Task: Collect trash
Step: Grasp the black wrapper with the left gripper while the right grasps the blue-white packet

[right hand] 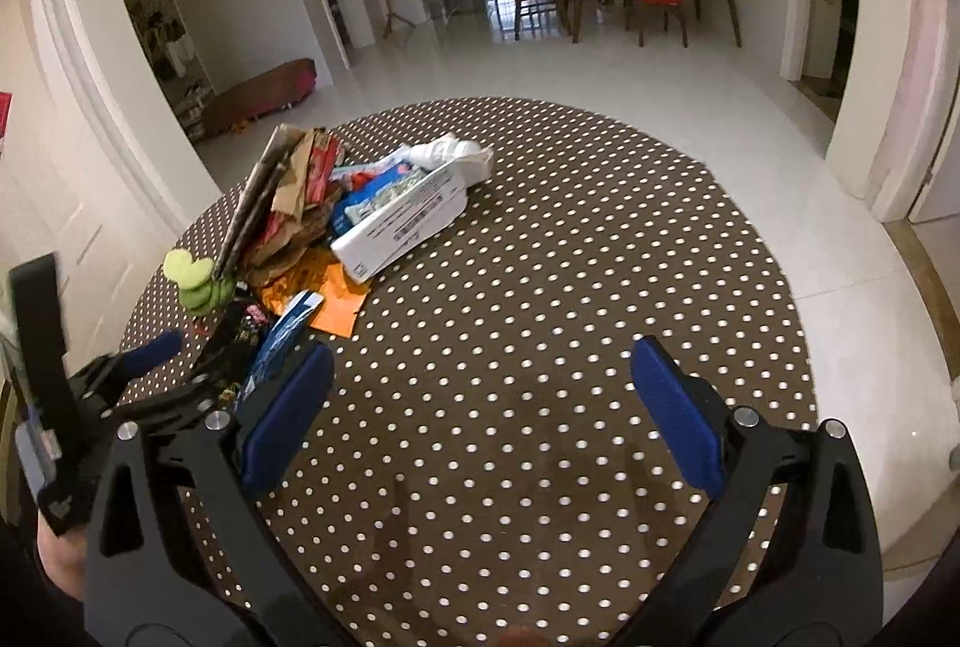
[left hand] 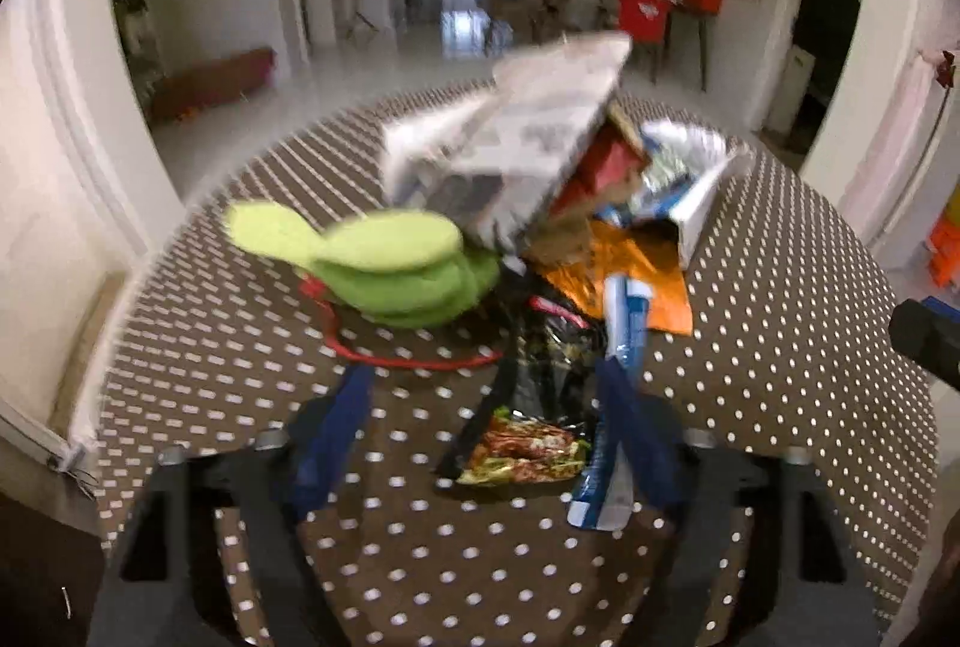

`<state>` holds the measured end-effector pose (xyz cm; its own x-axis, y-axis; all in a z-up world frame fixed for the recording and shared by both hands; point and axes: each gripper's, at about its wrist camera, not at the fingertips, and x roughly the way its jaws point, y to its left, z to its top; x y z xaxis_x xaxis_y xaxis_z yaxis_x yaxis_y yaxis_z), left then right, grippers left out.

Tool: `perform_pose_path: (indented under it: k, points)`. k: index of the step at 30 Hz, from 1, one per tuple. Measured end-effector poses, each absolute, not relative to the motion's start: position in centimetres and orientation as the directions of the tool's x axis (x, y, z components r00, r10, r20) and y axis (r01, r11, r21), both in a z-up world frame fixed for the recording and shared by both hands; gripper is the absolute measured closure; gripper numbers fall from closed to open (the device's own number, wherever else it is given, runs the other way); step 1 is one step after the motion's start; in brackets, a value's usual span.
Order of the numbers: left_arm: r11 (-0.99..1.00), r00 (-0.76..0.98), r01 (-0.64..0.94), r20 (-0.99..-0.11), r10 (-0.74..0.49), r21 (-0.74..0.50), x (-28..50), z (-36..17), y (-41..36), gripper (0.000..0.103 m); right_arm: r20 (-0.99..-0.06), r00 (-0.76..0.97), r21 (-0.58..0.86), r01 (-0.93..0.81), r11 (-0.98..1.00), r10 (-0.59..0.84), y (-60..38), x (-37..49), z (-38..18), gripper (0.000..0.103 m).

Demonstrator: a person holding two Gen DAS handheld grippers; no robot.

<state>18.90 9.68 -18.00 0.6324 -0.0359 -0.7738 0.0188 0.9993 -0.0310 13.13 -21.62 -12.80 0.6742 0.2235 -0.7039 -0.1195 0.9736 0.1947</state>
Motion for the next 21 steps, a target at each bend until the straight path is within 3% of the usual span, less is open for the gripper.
perform_pose_path:
  k: [5, 17, 18, 21]
  points:
    - [0.994, 0.625, 0.089, -0.774, -0.099, -0.055, 19.0, -18.0, 9.1, 0.074, -0.715, 0.661, 0.186, -0.135, 0.973, 0.228, -20.8, 13.4, -13.1, 0.006]
    - [0.99, 0.65, 0.046, -0.748, -0.133, -0.136, 14.7, -17.8, 12.1, 0.076, -0.751, 0.586, 0.168, -0.276, 0.946, 0.304, -13.4, 15.6, -15.2, 0.007]
    - [0.99, 0.652, 0.04, -0.747, -0.129, -0.136, 14.9, -17.8, 12.4, 0.076, -0.756, 0.579, 0.162, -0.286, 0.944, 0.305, -12.8, 15.9, -15.3, 0.008]
    - [0.991, 0.658, 0.005, -0.746, -0.102, -0.131, 14.3, -17.7, 13.7, 0.076, -0.776, 0.552, 0.153, -0.304, 0.94, 0.305, -10.9, 17.0, -16.2, 0.025]
